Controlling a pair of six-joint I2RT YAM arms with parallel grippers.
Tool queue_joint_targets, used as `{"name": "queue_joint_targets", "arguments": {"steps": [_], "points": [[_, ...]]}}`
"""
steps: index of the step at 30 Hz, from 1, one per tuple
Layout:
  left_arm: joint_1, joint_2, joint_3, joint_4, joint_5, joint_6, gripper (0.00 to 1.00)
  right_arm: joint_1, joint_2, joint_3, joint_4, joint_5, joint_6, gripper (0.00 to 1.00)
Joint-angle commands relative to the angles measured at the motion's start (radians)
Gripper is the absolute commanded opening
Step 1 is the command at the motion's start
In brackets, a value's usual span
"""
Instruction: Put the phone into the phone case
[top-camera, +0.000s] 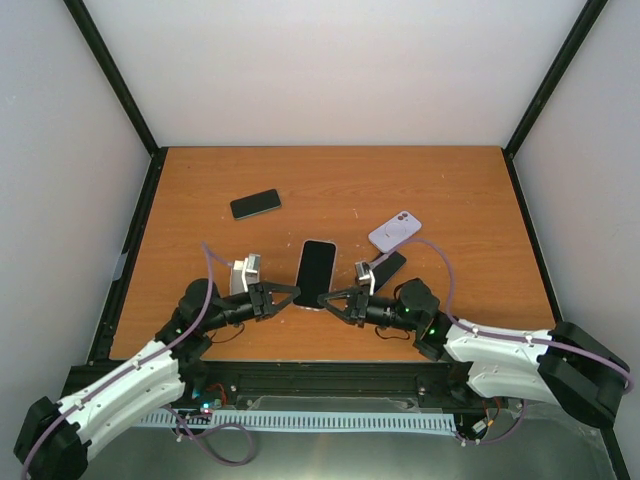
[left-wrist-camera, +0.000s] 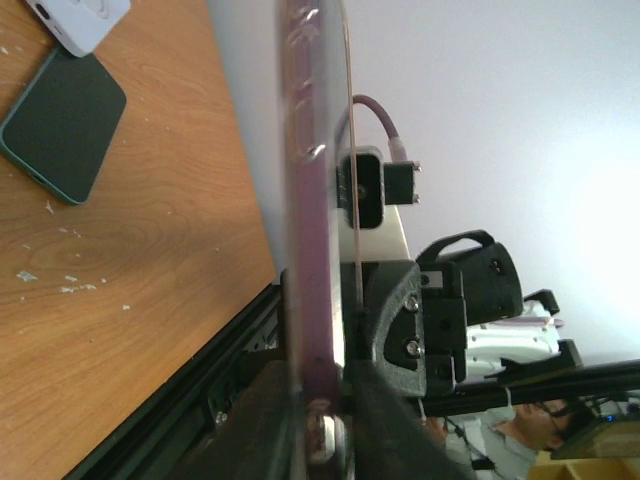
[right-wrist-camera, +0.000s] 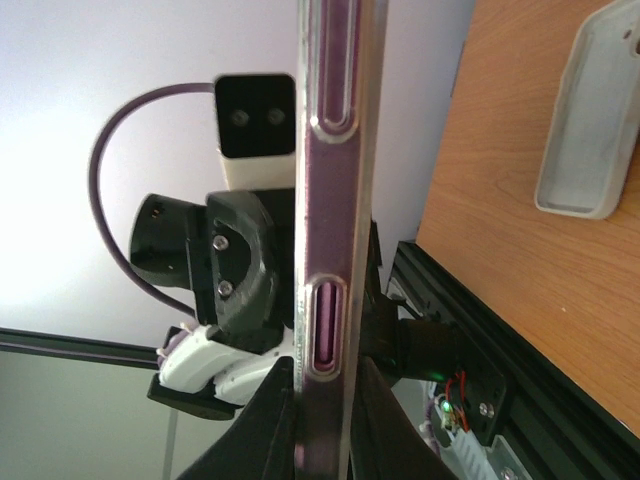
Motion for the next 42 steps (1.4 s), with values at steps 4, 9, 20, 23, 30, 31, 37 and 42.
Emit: {"name": "queue_joint_targets", "arguments": {"steps": [4, 9, 20, 23, 30, 31, 37, 42], "points": [[0.004, 0.004, 0.133, -0.318, -0.145, 0.172, 0.53, 0.005, -0.072, 0.023, -0.216, 0.035, -0.133, 0.04], [0.004, 0.059, 0.213, -0.520, -0.254, 0.249, 0.81, 0.004, -0.090, 0.062, -0.466, 0.108, -0.239, 0.04], [0.004, 0.167, 0.257, -0.652, -0.397, 0.282, 0.99, -0.027, 0.233, 0.149, -0.532, 0.031, -0.314, 0.05], [0.006, 0.200, 0.255, -0.660, -0.410, 0.286, 1.00, -0.032, 0.304, 0.148, -0.490, -0.005, -0.296, 0.06], [0.017, 0.260, 0.253, -0.673, -0.425, 0.288, 1.00, -0.032, 0.320, 0.150, -0.572, 0.064, -0.277, 0.09], [0.019, 0.267, 0.255, -0.669, -0.419, 0.291, 0.99, -0.032, 0.315, 0.149, -0.595, 0.082, -0.276, 0.11], [0.140, 0.300, 0.239, -0.627, -0.265, 0.329, 1.00, -0.032, 0.259, 0.153, -0.707, 0.154, -0.237, 0.24], [0.252, 0.292, 0.251, -0.668, -0.247, 0.351, 1.00, -0.032, 0.173, 0.208, -0.882, 0.228, -0.247, 0.42]]}}
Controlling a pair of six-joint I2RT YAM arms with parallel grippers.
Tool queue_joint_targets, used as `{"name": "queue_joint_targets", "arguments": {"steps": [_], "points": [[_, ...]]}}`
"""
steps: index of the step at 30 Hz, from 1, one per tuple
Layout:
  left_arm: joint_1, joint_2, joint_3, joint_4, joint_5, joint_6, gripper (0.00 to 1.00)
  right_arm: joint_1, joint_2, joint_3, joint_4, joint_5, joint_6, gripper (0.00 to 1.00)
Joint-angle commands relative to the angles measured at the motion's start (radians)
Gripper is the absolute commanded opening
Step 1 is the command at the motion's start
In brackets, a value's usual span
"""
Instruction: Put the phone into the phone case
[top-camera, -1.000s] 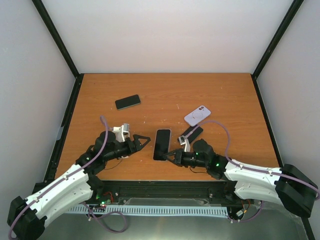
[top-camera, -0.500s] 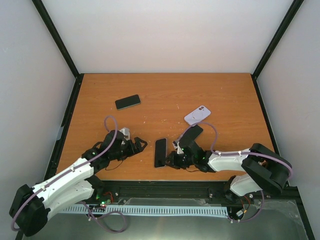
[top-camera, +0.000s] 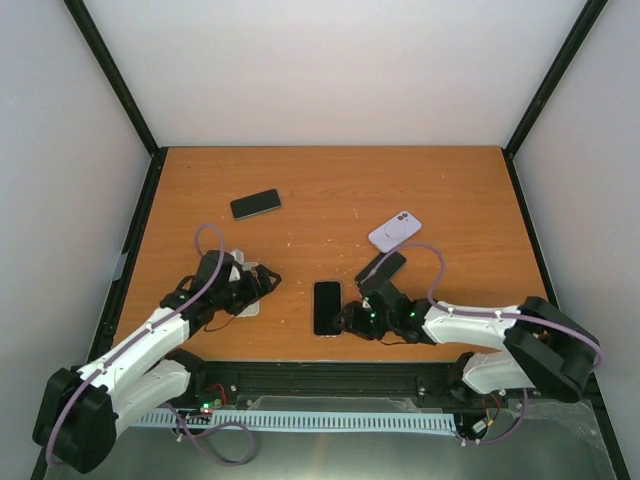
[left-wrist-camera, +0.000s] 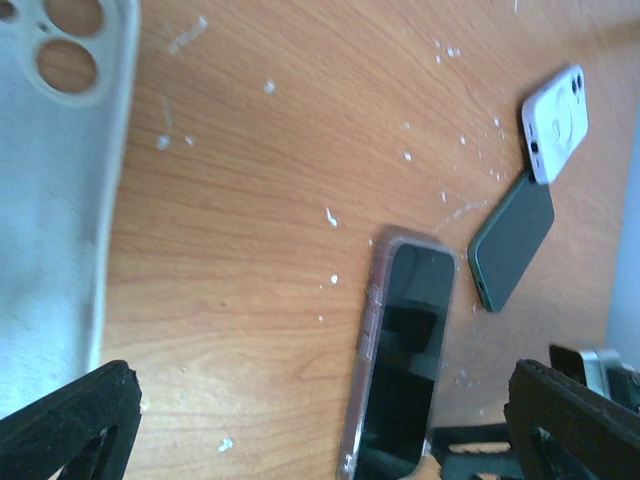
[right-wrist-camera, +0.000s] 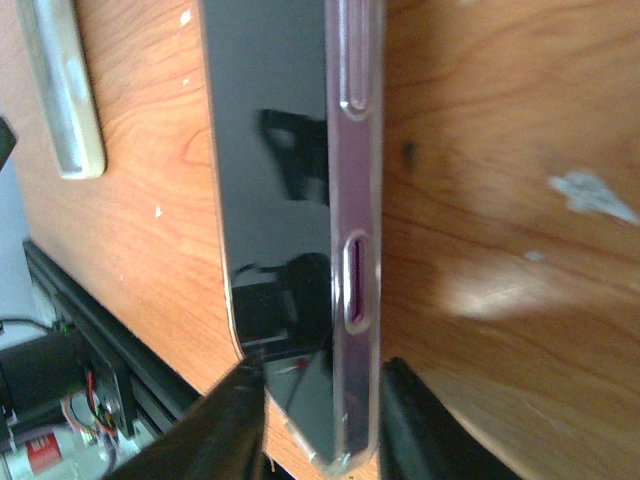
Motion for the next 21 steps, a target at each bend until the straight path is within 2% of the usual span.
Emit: {"name": "queue_joint_targets", "arguments": {"steps": [1, 6, 11, 17, 21], "points": [[0.069, -0.009, 0.035, -0.029, 0.022, 0.038, 0.99, -0.001, -0.096, 0.070, -0.179, 0.106, -0.001, 0.47], [0.127, 0.024, 0.029, -0.049, -0.026, 0.024, 0.99, -0.005, -0.200, 0.110, -0.352, 0.275, 0.003, 0.65], [0.135, 0.099, 0.019, -0.015, -0.048, 0.006, 0.99, -0.061, -0.236, 0.139, -0.456, 0.418, -0.015, 0.87], [0.137, 0.207, 0.000, 0.028, -0.049, -0.001, 0.99, -0.182, -0.199, 0.164, -0.475, 0.439, -0.071, 0.99], [0.138, 0.249, -0.006, 0.049, -0.039, 0.000, 1.00, -0.252, -0.140, 0.199, -0.472, 0.439, -0.103, 1.00]]}}
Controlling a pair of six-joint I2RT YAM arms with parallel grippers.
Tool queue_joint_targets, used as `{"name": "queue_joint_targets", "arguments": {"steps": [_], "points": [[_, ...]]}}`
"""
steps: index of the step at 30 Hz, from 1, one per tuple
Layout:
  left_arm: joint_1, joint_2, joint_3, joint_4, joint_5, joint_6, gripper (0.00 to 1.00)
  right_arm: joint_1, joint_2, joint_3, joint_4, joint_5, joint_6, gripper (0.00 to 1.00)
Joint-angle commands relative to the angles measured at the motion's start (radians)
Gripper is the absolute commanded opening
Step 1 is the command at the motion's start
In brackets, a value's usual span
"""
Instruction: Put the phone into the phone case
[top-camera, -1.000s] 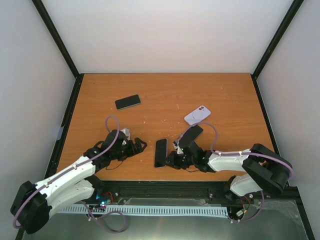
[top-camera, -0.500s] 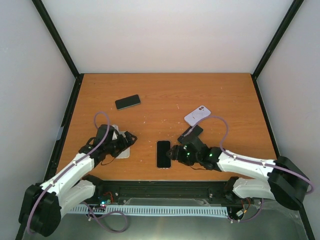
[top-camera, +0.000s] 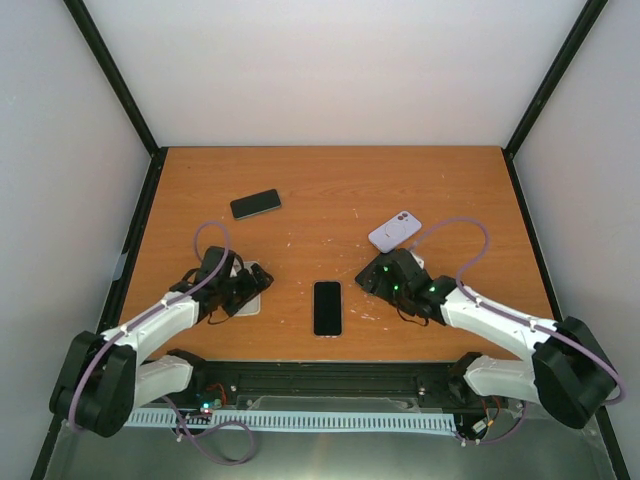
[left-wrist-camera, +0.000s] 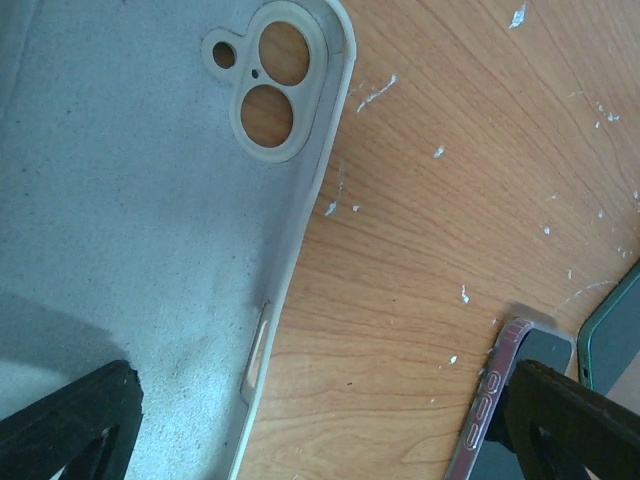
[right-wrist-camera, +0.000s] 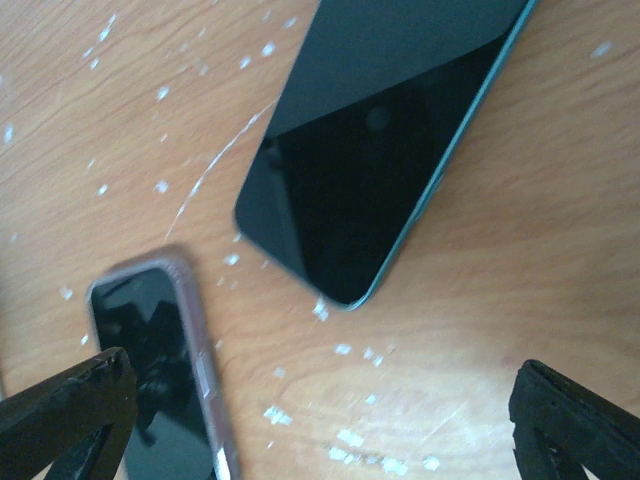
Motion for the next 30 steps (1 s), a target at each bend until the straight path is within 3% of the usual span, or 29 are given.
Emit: {"name": "queue_joint_targets", "arguments": {"steps": [1, 8, 16, 24, 30], "points": [[0.007, 0.048, -0.009, 0.019, 0.003, -0.009, 0.99, -0.056, 0.061, 0.063, -0.016, 0.047, -0.052, 1.00], [0.007, 0.066, -0.027, 0.093, 0.107, -0.020, 0.99, -0.094, 0.212, 0.187, -0.057, 0.047, -0.058, 0.99], [0.000, 0.090, -0.070, 0.232, 0.249, -0.070, 1.00, -0.118, 0.348, 0.270, -0.076, 0.041, 0.061, 0.97], [0.004, -0.073, -0.014, 0.081, 0.099, -0.079, 0.99, -0.119, 0.476, 0.399, -0.256, 0.064, 0.216, 0.95], [0.030, -0.079, 0.014, 0.007, 0.012, -0.065, 1.00, -0.120, 0.597, 0.519, -0.379, 0.074, 0.272, 0.94]]}}
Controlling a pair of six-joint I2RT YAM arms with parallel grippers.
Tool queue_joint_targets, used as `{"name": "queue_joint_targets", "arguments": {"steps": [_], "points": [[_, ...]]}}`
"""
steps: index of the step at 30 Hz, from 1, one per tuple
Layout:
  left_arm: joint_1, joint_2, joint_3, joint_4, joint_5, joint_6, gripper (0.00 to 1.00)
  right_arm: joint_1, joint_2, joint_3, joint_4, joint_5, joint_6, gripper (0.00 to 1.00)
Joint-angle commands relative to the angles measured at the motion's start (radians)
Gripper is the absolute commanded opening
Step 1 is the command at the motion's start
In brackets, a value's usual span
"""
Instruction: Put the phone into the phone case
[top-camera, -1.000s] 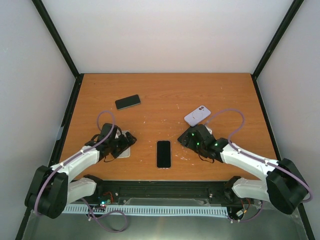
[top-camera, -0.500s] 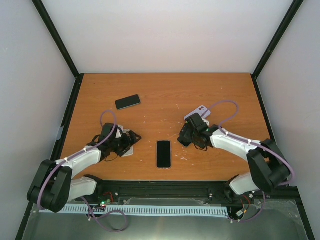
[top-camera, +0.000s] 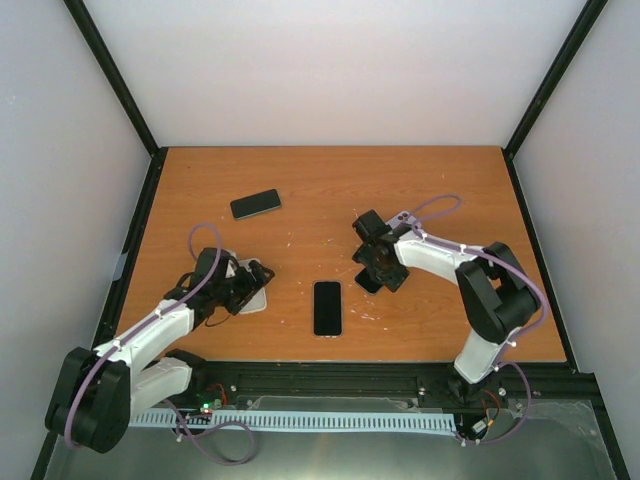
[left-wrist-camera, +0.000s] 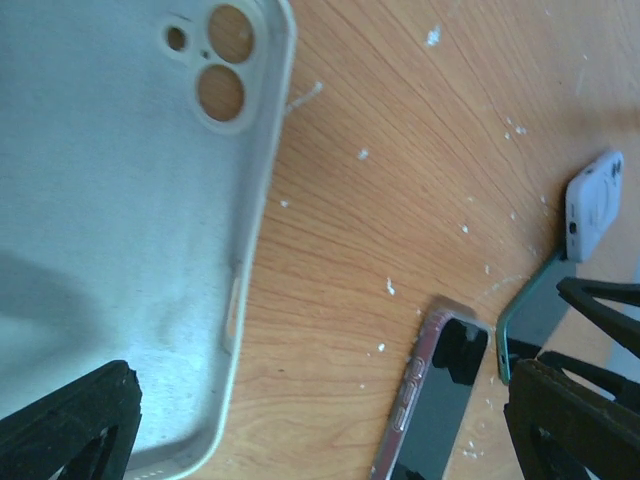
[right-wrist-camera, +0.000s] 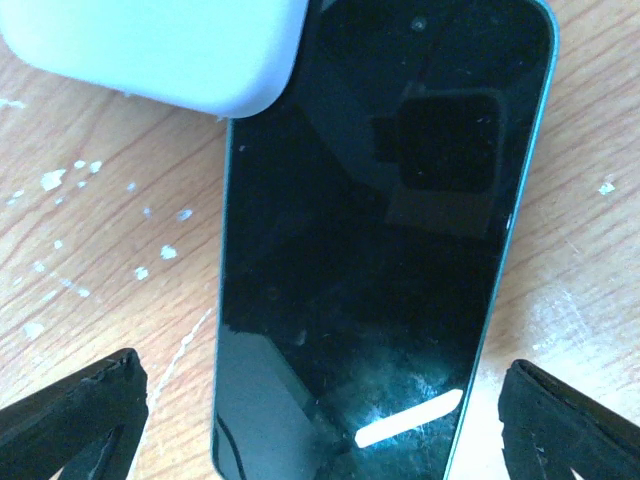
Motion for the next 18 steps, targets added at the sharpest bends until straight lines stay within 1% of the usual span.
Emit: {"name": "queue_joint_targets", "arguments": {"steps": [1, 9, 14, 18], "points": [[0.025, 0.001, 0.057, -0.091, -0.091, 0.012, 0.99, -0.007, 0.071, 0.065, -0.130, 0.038, 0.088, 0.93], [0.034, 0.022, 0.129, -0.193, -0.287, 0.007, 1.00, -0.010, 0.148, 0.115, -0.177, 0.061, 0.145, 0.93], [0.049, 0.041, 0.139, -0.189, -0.306, 0.031, 1.00, -0.016, 0.176, 0.106, -0.153, 0.050, 0.137, 0.93], [0.052, 0.046, 0.139, -0.200, -0.356, 0.024, 0.99, -0.022, 0.195, 0.110, -0.166, 0.050, 0.140, 0.93]]}}
